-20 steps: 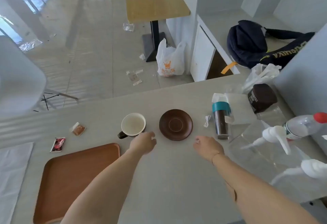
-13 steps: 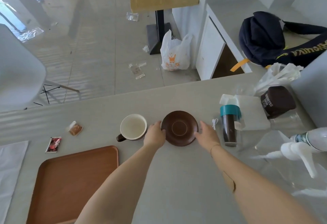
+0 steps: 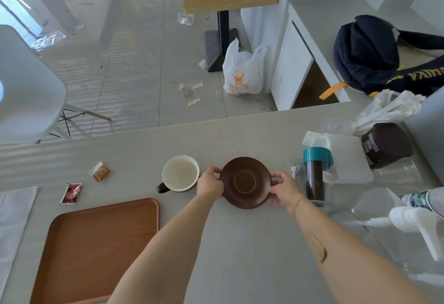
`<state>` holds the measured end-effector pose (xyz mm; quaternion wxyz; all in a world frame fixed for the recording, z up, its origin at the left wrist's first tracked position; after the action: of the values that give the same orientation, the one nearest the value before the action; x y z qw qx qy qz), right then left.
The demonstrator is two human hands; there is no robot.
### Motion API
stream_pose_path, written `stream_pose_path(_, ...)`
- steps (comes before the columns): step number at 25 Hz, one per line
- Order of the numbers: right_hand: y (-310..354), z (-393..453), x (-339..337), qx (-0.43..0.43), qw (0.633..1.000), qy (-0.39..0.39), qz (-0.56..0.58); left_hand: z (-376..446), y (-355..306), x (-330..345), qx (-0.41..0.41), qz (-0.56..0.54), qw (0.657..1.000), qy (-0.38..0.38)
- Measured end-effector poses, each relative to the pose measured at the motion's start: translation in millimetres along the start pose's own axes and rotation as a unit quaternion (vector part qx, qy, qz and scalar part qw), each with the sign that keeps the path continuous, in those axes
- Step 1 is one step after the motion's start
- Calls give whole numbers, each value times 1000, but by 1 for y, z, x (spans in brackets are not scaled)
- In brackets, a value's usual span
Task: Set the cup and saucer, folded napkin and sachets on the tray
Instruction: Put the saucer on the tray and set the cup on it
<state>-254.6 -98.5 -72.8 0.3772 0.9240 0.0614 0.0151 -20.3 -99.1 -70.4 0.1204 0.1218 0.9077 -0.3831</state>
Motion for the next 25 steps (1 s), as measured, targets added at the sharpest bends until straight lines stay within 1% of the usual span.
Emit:
stream_pose_path(3, -3, -21, 3, 2, 999, 22, 44, -21, 6, 0, -27, -75, 997, 18)
stream_pose_path(6, -8, -45, 8, 0, 997, 47, 56, -46, 19, -7, -45, -130, 990, 36)
stream_pose_path(13, -35, -98, 43, -18, 992, 104, 63, -112, 57, -37, -54, -152, 984, 77)
stream_pose_path(16, -46, -115, 70, -23, 989, 139, 44, -135, 85, -62, -50, -162, 982, 81)
stream_pose_path(19, -54, -127, 105, -19, 986, 164, 21, -151, 120, -89, -42, -183, 980, 68)
stream_pose_path(25, -63, -136, 191, -8, 983, 184, -7, -162, 179, -160, -53, -210, 976, 34)
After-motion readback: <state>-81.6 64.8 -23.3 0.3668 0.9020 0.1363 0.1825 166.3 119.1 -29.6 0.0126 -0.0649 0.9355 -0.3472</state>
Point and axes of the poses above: each hand's wrist, its own z-axis towards the middle knuckle, its own x-axis out of the palm, y = z × x, the point moved 6 cm from there along z, towards the middle knuckle, and after that the axes turned 10 degrees about y, right-handed, at the moved point
